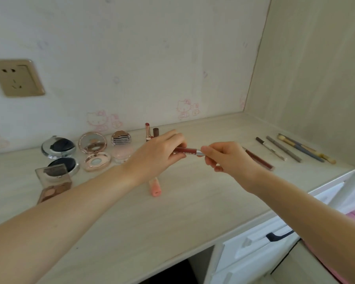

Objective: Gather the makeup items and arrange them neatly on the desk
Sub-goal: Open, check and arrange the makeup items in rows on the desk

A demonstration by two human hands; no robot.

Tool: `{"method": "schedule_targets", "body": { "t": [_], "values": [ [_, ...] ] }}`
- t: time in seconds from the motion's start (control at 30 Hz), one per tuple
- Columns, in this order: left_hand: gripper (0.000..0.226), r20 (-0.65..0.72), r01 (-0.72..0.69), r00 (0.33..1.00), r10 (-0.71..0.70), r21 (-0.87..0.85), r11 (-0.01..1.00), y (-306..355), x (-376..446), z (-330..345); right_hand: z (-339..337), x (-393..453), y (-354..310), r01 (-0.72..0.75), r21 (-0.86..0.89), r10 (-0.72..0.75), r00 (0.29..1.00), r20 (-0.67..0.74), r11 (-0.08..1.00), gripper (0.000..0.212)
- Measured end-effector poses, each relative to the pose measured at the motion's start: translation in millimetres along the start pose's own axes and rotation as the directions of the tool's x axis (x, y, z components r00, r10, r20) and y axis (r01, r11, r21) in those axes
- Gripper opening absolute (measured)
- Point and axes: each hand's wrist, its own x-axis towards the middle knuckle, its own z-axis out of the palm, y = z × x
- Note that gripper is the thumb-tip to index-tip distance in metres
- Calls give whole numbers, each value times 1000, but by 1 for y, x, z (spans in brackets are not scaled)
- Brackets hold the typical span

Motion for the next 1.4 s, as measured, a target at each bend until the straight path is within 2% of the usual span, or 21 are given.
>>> {"method": "schedule_targets", "body": {
  "t": [0.13, 0.3, 0.53, 0.67, 0.8, 0.97, 1.03, 1.07, 1.13, 1.17, 1.4],
  "values": [
    [12, -29, 68, 997, -68, -22, 997, -4, -40, -11, 30, -10, -4, 37, -81, -34, 999, 41, 996, 36],
    [13, -97, 136, 985, -143, -79, 988, -9, -84, -21, 62, -24, -8, 112, -90, -102, 989, 108, 990, 36],
    [13, -108, 191, 973, -204, -121, 974, -5, -131, -23, 91, -38, 3, 226, -74, -209, 960, 189, 971, 27],
    [19, -112, 229, 962, -249, -166, 959, -5, -139, -25, 99, -43, 12, 277, -78, -264, 953, 151, 958, 14],
    [25, -108, 216, 966, -235, -157, 964, -4, -139, -23, 96, -45, 14, 310, -51, -304, 947, 103, 949, 21],
    [27, -140, 214, 962, -234, -146, 966, -7, -147, -24, 98, -47, 13, 282, -46, -273, 951, 144, 958, 27],
    [25, -172, 212, 957, -236, -147, 966, -7, -148, -26, 98, -48, 12, 280, -32, -273, 953, 134, 960, 13],
    [25, -186, 208, 955, -232, -141, 968, -7, -148, -26, 98, -48, 12, 285, -42, -278, 953, 124, 958, 15],
    [25, -205, 195, 954, -219, -128, 972, -6, -148, -25, 98, -49, 13, 289, -86, -278, 953, 116, 953, 38],
    [25, -208, 189, 955, -212, -123, 974, -5, -148, -24, 97, -49, 13, 284, -112, -272, 955, 115, 952, 42],
    [19, -209, 244, 945, -250, -56, 968, -4, -148, -25, 98, -48, 15, 345, -144, -331, 937, 113, 927, 12]
  ]
}}
